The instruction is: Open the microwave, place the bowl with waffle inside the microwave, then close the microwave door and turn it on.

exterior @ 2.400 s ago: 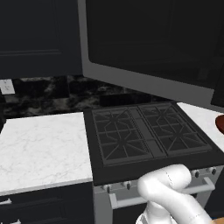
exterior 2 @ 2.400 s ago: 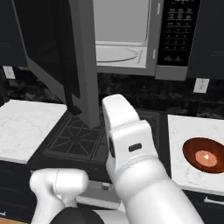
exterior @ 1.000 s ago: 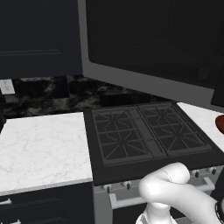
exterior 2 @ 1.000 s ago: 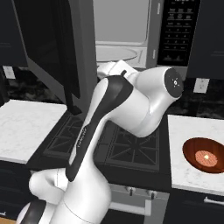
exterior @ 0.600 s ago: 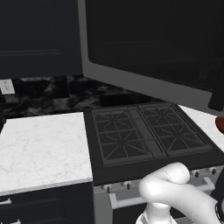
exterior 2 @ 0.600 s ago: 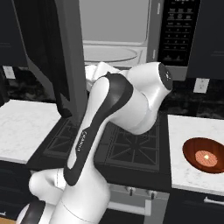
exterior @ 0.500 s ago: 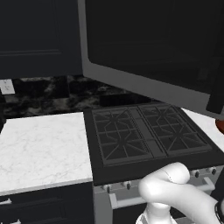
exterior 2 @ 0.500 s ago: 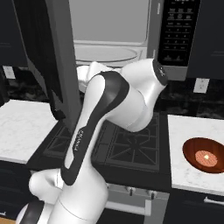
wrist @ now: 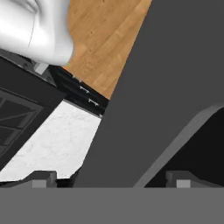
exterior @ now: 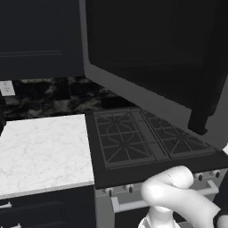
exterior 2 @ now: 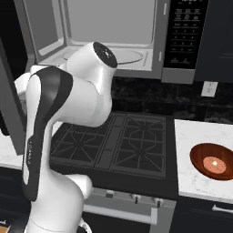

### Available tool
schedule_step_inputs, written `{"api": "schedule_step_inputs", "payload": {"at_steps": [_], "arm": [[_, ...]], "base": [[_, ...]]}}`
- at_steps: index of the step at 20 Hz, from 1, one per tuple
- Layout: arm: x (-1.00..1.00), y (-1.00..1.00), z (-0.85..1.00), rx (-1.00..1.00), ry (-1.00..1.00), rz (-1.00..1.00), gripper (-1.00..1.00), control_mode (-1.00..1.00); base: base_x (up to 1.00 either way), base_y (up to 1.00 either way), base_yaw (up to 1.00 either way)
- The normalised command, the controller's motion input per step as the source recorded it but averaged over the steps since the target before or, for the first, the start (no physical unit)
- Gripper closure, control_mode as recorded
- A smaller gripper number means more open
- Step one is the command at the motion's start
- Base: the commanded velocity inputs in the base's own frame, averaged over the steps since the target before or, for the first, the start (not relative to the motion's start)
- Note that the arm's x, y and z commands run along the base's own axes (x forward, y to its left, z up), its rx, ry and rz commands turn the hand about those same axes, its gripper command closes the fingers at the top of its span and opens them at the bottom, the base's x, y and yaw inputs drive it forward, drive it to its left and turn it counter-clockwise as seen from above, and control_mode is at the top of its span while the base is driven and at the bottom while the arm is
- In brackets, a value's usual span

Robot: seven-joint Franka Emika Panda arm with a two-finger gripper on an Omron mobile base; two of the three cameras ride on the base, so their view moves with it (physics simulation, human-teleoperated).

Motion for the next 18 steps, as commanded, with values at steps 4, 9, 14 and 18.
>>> {"api": "schedule_step_inputs", "payload": {"at_steps": [4, 9, 14, 18], "arm": [[-0.52, 0.51, 0.0, 0.0, -0.08, 0.0, -1.0, -1.0], [-0.2, 0.44, 0.0, 0.0, -0.04, 0.0, -1.0, -1.0], [-0.02, 0.02, 0.0, 0.03, 0.0, 0.0, -1.0, -1.0], [-0.02, 0.45, 0.0, 0.0, 0.0, 0.0, -1.0, -1.0]], "base": [[0.0, 0.0, 0.0], [0.0, 0.0, 0.0], [0.0, 0.0, 0.0], [0.0, 0.0, 0.0]]}}
